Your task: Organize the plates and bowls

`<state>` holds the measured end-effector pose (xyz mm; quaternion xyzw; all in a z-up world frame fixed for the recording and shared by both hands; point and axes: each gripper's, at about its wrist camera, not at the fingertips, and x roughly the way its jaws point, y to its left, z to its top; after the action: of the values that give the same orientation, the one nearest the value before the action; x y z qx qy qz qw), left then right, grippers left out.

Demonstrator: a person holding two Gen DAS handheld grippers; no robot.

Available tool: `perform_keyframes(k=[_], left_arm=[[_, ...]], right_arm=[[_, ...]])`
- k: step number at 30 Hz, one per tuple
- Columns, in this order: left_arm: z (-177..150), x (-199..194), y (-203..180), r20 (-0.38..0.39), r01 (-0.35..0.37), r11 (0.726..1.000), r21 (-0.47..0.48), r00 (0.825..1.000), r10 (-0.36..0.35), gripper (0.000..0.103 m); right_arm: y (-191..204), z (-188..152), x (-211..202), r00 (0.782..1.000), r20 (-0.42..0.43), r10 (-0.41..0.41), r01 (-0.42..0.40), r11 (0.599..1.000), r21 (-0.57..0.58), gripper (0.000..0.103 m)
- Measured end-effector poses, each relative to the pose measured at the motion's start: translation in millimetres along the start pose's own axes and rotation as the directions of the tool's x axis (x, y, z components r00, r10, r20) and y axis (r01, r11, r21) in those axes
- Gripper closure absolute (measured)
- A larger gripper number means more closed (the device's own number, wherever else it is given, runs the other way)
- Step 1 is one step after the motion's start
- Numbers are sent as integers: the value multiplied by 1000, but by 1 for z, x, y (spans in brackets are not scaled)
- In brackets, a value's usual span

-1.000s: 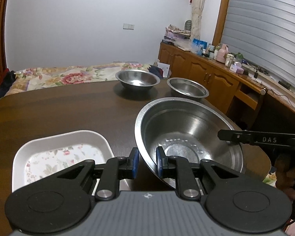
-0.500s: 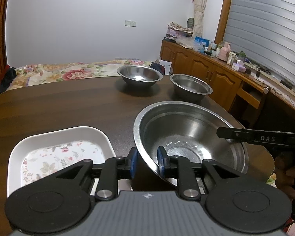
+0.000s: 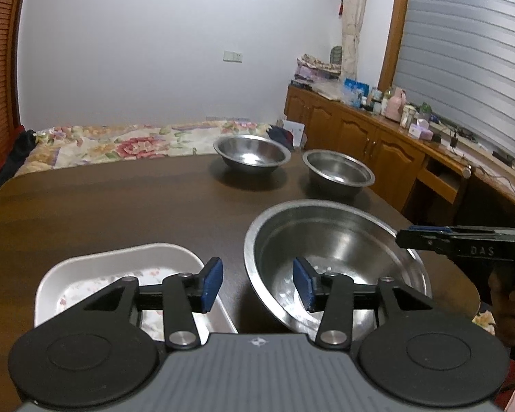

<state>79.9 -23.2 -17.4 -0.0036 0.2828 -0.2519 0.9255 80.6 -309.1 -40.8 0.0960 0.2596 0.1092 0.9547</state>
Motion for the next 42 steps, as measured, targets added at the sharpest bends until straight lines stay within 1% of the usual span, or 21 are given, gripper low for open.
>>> perform_keyframes(k=[6, 11, 14, 19, 23, 29, 32, 33, 35, 38, 40, 42], left_arm=[[19, -5, 0, 36, -18, 1000, 11, 999, 18, 52], [37, 0, -6, 59, -24, 999, 39, 998, 21, 51], [48, 7, -13, 66, -13, 998, 57, 998, 9, 51], [68, 26, -29, 69, 11, 996, 94, 997, -18, 51], [83, 43, -43, 55, 31, 991, 128, 998, -38, 51], [102, 74, -57, 0, 54, 986, 157, 999, -55, 51], [111, 88, -63, -18, 60, 983, 173, 998, -58, 51], [114, 92, -64, -18, 58, 982, 178, 998, -55, 51], [118, 100, -68, -19, 61, 981, 184, 998, -58, 51], [123, 114, -72, -41, 67, 985, 160, 997, -61, 51], [124, 124, -73, -63, 79, 989, 127, 995, -71, 51], [125, 134, -75, -85, 72, 993, 94, 994, -64, 51]], right_arm=[[-6, 16, -9, 1000, 29, -5, 6, 1000, -21, 65], [-10, 32, -12, 997, 69, -28, 32, 998, -47, 65], [-13, 40, -8, 994, 89, -59, 65, 996, -62, 65], [-30, 53, 5, 990, 94, -102, 106, 993, -42, 65], [-45, 62, 16, 985, 95, -143, 146, 989, -20, 65], [-70, 69, 34, 979, 81, -187, 185, 982, 36, 64], [-87, 68, 41, 988, 59, -141, 132, 982, 136, 64], [-91, 68, 44, 989, 59, -135, 125, 980, 152, 64], [-94, 67, 47, 987, 58, -148, 137, 978, 158, 64], [-101, 68, 56, 988, 43, -150, 141, 974, 180, 64], [-104, 69, 61, 986, 35, -163, 154, 971, 181, 64], [-108, 69, 65, 986, 27, -167, 159, 970, 185, 64]])
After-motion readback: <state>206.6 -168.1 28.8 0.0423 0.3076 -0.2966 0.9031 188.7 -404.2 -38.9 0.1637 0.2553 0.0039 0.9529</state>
